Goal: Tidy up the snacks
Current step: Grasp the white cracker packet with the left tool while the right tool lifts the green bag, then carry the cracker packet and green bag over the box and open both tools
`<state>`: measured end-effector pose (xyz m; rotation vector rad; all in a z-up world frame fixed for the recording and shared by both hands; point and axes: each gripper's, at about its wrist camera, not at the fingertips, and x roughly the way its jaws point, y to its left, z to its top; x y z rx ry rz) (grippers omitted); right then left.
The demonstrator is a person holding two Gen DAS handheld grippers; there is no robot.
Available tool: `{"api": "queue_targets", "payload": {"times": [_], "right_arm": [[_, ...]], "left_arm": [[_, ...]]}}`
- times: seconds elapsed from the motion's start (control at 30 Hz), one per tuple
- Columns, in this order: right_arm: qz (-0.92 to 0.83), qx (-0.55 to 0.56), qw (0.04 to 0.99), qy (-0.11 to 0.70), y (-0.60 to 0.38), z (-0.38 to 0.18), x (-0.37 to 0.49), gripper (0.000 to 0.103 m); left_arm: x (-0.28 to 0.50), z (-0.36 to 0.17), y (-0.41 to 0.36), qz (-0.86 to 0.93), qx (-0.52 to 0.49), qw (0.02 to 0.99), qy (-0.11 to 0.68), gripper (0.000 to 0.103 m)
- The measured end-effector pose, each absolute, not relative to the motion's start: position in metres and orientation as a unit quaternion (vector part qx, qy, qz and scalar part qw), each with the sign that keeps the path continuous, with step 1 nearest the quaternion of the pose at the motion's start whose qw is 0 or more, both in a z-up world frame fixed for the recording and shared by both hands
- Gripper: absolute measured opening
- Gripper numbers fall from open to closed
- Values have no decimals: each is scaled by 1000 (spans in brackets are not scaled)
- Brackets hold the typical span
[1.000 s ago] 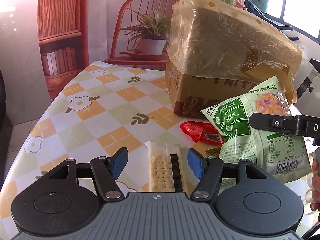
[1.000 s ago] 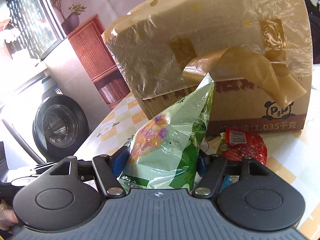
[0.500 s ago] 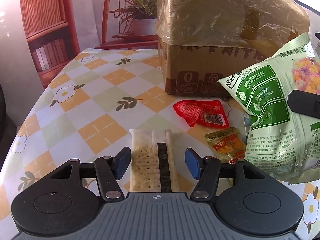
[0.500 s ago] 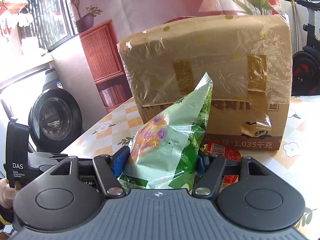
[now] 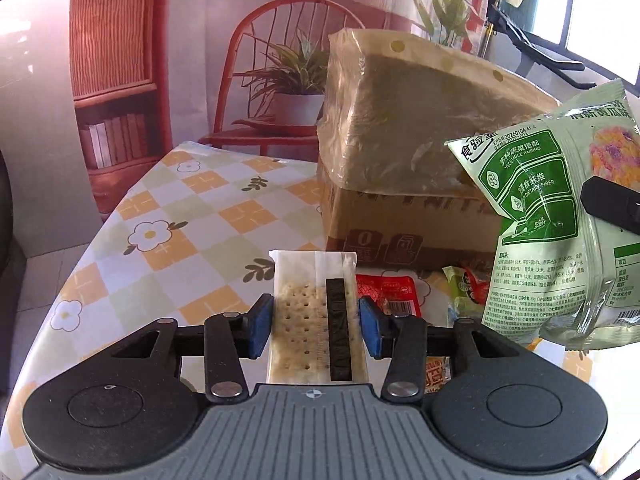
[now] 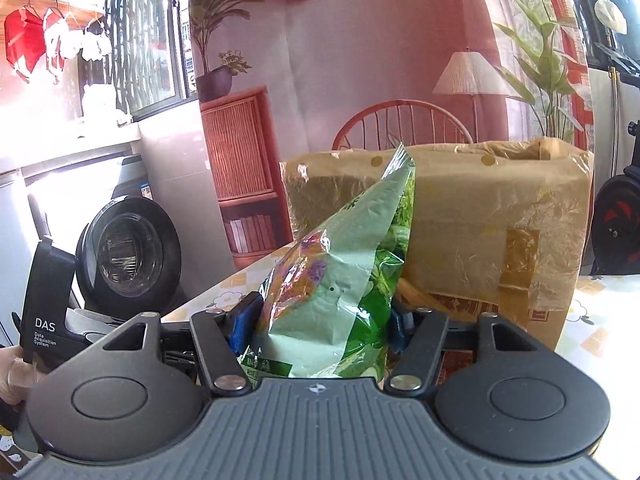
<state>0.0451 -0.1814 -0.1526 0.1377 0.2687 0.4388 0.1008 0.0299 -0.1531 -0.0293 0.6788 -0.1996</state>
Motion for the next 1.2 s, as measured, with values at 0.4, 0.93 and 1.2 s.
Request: {"api": "queue_targets", "payload": {"times": [0.4, 0.93, 1.2], "right_arm": [[221, 58, 974, -5, -210, -47, 59, 64], [140, 68, 988, 17, -234, -37, 177, 64], [144, 104, 979, 100, -234, -63, 223, 79]], "left_arm": [[118, -49, -2, -125, 1, 971, 205, 48], [210, -11, -51, -135, -8, 974, 179, 48], [239, -19, -56, -131, 3, 972, 197, 48]]}}
